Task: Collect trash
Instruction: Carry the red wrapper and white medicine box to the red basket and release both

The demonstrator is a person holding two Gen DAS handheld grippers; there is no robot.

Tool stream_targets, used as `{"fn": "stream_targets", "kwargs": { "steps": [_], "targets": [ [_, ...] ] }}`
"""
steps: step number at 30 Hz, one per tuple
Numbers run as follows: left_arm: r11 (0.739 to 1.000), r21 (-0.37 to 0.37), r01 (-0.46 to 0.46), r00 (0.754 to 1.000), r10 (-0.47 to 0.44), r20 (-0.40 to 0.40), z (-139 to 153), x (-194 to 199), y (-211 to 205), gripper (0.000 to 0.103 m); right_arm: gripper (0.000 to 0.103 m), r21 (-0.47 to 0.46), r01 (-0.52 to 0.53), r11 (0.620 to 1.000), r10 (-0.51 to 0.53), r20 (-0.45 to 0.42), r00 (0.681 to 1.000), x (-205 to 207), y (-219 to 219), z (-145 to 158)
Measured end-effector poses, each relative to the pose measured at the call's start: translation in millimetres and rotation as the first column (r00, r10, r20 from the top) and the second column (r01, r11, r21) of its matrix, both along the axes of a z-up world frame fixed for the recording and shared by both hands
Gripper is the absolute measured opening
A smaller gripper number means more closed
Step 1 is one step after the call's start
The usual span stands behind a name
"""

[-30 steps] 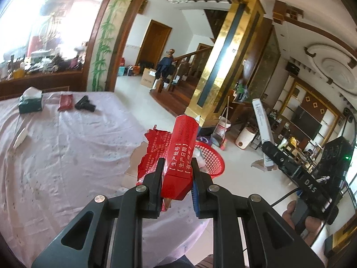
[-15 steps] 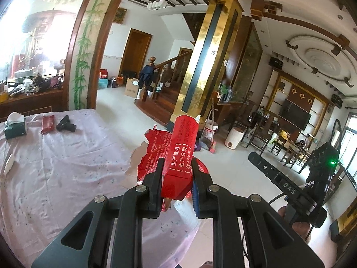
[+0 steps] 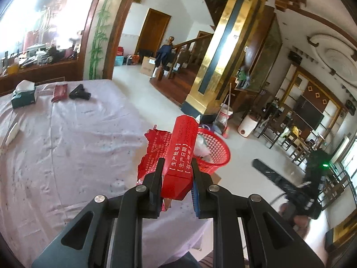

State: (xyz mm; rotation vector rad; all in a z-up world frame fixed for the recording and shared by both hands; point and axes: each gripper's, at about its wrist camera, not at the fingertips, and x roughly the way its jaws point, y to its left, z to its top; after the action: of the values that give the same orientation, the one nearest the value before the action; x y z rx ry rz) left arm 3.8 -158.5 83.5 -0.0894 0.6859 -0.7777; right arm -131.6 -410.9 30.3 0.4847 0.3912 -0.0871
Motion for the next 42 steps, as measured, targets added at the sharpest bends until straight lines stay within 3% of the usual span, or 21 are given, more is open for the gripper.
{"fn": "stream_targets", "kwargs": {
  "steps": [2,4,16,24,29,40,42],
  "targets": [
    [1.000,-0.003,0.000,1.000,0.000,-0.009,-2.7,0.1,-0.4,0.019,0.045,-0.018,0.010,1.000,-0.010,0.001,1.000,-7.3,0.3,2.2],
    [1.000,-0.008,0.017,1.000,-0.017,-0.015,-3.6,-2.6,-4.3,0.019,0.058,-0.009,-0.004,1.000,0.004,0.014,1.000,-15.9,-1.8,2.3],
    [0.987,-0.002,0.158,0.987,-0.158,0.007,7.4,-15.9,-65.3,0.019,0.068,0.005,0.052,0.999,-0.052,0.093,0.994,-47.7,-2.3,24.6],
    [0.965,0.007,0.261,0.965,-0.261,0.020,14.6,2.6,-140.3,0.019,0.073,0.026,0.106,0.994,-0.109,0.115,0.987,-53.3,-29.3,25.8],
    [0.946,0.005,0.324,0.944,-0.324,-0.064,-5.4,35.6,-197.6,0.019,0.074,0.057,0.134,0.989,-0.139,0.093,0.986,-49.2,-48.8,15.9],
    [0.947,0.073,0.313,0.942,-0.300,-0.148,-53.7,90.4,-285.9,0.019,0.075,0.118,0.216,0.969,-0.221,0.030,0.975,-38.1,-92.6,-6.4],
    [0.952,0.080,0.296,0.946,-0.280,-0.164,-62.8,97.9,-293.5,0.025,0.075,0.126,0.222,0.967,-0.227,0.021,0.974,-34.5,-97.7,-9.1]
  ]
}}
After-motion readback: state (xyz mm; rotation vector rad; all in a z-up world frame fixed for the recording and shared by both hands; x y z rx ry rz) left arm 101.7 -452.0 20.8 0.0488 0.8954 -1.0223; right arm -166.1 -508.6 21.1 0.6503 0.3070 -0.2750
